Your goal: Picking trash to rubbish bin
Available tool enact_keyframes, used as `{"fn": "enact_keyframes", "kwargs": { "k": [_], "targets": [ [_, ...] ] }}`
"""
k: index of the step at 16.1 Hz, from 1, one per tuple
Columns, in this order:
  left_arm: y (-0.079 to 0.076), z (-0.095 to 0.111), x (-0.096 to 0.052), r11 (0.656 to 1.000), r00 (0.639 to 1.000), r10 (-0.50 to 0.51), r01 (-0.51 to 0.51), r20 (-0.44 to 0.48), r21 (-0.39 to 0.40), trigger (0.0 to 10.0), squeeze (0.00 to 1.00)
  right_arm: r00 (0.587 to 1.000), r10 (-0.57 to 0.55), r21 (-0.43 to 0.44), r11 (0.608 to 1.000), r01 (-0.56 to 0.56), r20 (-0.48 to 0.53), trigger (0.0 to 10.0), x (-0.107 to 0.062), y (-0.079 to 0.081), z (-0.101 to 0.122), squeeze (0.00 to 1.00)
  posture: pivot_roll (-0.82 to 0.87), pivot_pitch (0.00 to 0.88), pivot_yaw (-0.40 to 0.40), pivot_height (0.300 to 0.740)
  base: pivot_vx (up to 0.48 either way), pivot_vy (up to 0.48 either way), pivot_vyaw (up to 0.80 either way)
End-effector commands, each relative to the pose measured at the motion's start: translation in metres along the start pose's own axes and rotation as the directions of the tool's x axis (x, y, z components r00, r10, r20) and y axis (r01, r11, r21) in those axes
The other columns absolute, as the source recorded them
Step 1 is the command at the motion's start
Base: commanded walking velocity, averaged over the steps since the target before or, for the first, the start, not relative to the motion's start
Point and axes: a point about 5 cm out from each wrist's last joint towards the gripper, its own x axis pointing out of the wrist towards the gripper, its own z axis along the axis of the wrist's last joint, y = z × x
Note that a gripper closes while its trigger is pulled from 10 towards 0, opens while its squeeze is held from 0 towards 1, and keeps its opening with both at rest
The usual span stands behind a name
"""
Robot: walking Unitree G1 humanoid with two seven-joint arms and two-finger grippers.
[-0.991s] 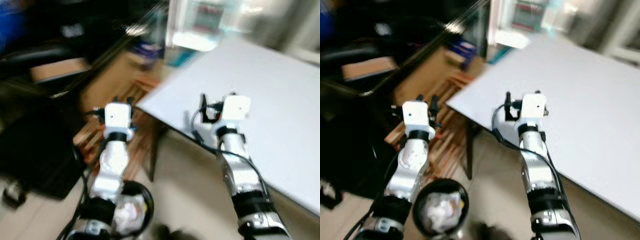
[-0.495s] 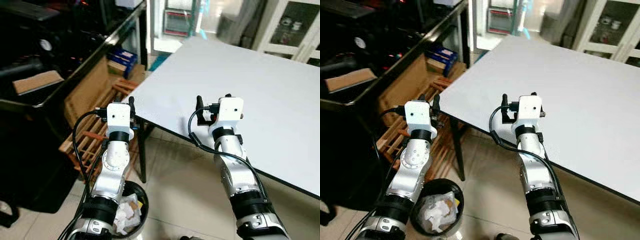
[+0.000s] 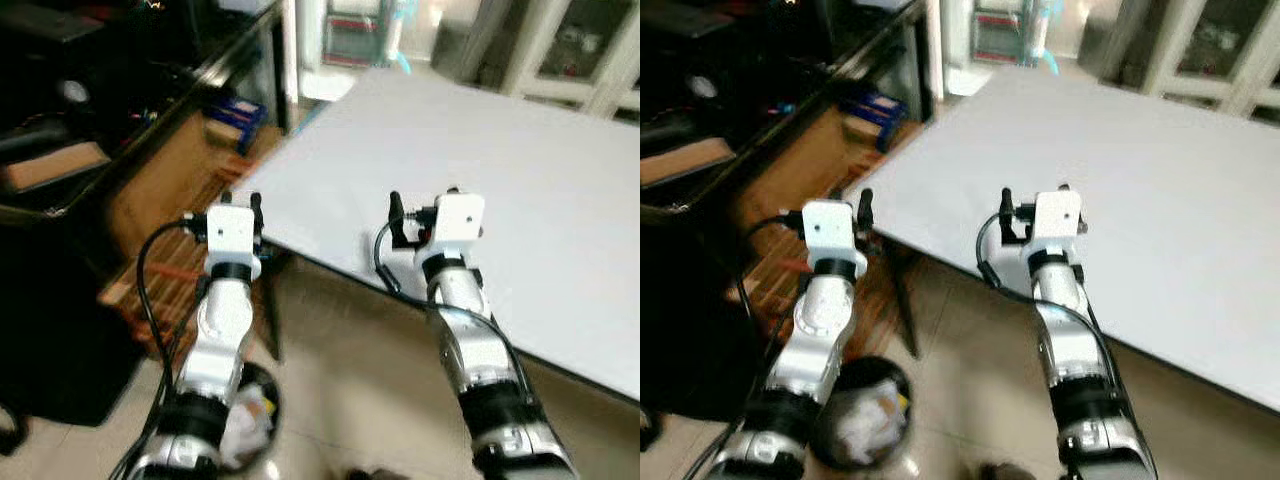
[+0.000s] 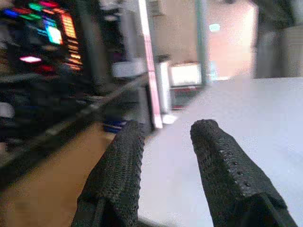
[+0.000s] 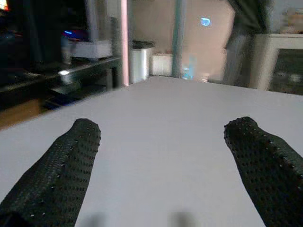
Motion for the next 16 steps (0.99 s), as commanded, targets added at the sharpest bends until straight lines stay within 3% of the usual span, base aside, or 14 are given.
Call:
{"fn": "enact_keyframes", "kwargs": {
  "k": [1, 8, 12, 16],
  "targets": [
    [-0.002, -0.0005, -0.0002, 1.0, 1.0, -0.012, 0.012, -0.001, 0.007, 10.0, 0.0, 1.0, -0.004, 0.009, 1.0, 0.004, 0.004, 10.0, 0.0015, -0.0012, 0.002, 0.0, -0.05, 0.095, 0.015, 0.74, 0.0, -0.349, -0.8],
    [-0.0017, -0.0003, -0.0005, 1.0, 1.0, -0.014, 0.014, 0.001, 0.01, 10.0, 0.0, 1.0, 0.002, 0.005, 1.0, -0.002, -0.002, 10.0, 0.0006, 0.0006, 0.0007, 0.0, -0.05, 0.099, 0.016, 0.74, 0.0, -0.325, -0.09],
    [-0.0023, 0.0001, 0.0, 1.0, 1.0, -0.018, 0.018, 0.004, 0.01, 10.0, 0.0, 1.0, 0.002, 0.009, 1.0, -0.002, -0.001, 10.0, 0.0007, 0.0009, 0.0009, 0.0, -0.05, 0.096, 0.019, 0.74, 0.0, -0.301, -0.8],
    [-0.0019, 0.0008, 0.0011, 1.0, 1.0, -0.018, 0.018, 0.007, 0.012, 10.0, 0.0, 1.0, 0.005, 0.003, 1.0, -0.005, 0.009, 10.0, 0.0006, 0.0016, 0.0014, 0.0, -0.04, 0.093, 0.019, 0.74, 0.0, -0.285, 0.0]
  ]
}}
